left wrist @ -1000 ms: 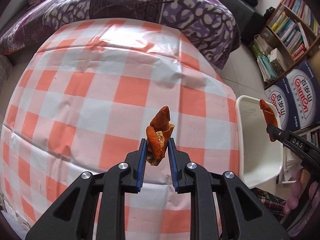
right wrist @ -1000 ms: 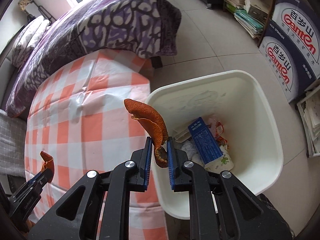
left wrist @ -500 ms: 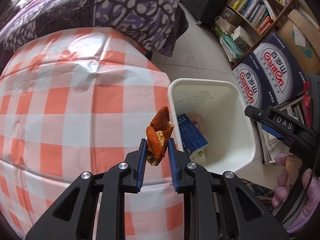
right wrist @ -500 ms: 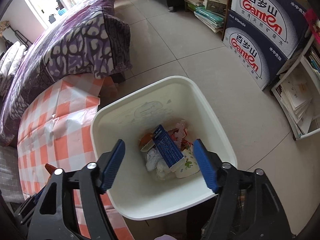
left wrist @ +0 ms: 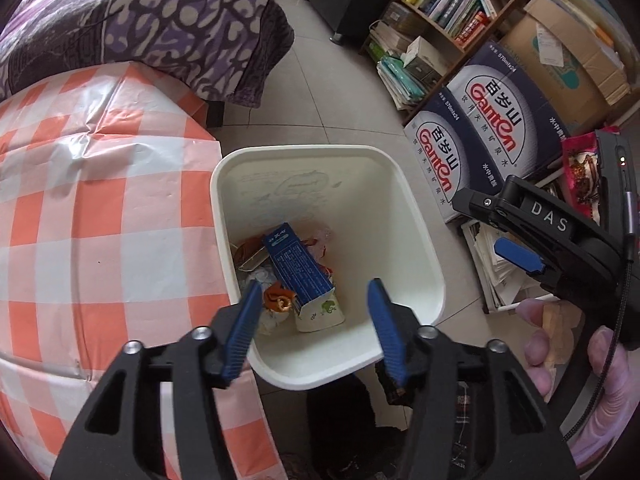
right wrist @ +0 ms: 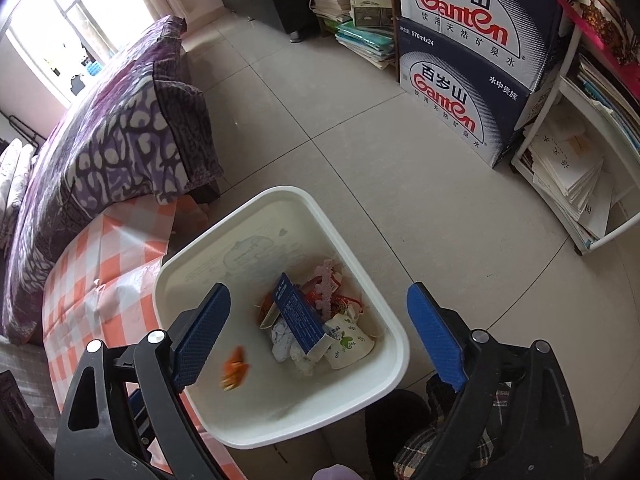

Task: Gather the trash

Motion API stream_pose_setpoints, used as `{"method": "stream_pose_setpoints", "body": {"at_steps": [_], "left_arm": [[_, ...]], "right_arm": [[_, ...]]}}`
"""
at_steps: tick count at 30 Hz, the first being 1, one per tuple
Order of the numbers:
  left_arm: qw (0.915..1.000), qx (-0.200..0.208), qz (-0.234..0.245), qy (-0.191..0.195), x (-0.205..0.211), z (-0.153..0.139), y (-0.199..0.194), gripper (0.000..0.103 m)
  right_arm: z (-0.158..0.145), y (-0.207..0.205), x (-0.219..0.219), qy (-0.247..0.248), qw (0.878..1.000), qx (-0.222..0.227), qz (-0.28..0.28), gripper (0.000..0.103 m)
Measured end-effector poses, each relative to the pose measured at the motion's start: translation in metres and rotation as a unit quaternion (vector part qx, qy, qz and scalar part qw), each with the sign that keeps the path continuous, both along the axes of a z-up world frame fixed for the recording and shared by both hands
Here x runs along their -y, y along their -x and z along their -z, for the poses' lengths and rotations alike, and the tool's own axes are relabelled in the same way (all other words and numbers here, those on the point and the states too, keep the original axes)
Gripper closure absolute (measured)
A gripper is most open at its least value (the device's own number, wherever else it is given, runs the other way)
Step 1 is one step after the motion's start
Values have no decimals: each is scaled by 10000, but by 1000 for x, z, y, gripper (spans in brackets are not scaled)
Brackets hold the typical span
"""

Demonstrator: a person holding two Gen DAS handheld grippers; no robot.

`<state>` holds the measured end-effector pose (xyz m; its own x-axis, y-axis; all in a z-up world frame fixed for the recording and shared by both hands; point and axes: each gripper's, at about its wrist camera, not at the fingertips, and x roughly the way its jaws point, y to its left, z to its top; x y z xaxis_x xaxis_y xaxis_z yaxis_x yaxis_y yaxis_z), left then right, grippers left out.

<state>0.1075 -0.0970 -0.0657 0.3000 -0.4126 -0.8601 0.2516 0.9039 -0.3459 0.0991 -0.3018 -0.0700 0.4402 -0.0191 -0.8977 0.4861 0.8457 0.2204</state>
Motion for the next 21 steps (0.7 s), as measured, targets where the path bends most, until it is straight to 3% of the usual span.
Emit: {"method": "stream_pose_setpoints", "body": {"at_steps": [4,9,14,21], "left_arm": [[9995,4,-201,-248,-5,5,-1,39],[9940,426,-703,-719,-32,-4,3,27],[9857,662,-1228,-949,-65,-13,11,22],[9719,645,-1940,-1167,-115,-4,27,20]], "right_arm": [[0,-1,-4,33,9999,-84,-87,16],[-7,1,-32,400,9983,49,-423,16],[-13,7,-66,869,9930,272,-749,13],[-8,14,-111,1025,9860,387,-1260,10]]}}
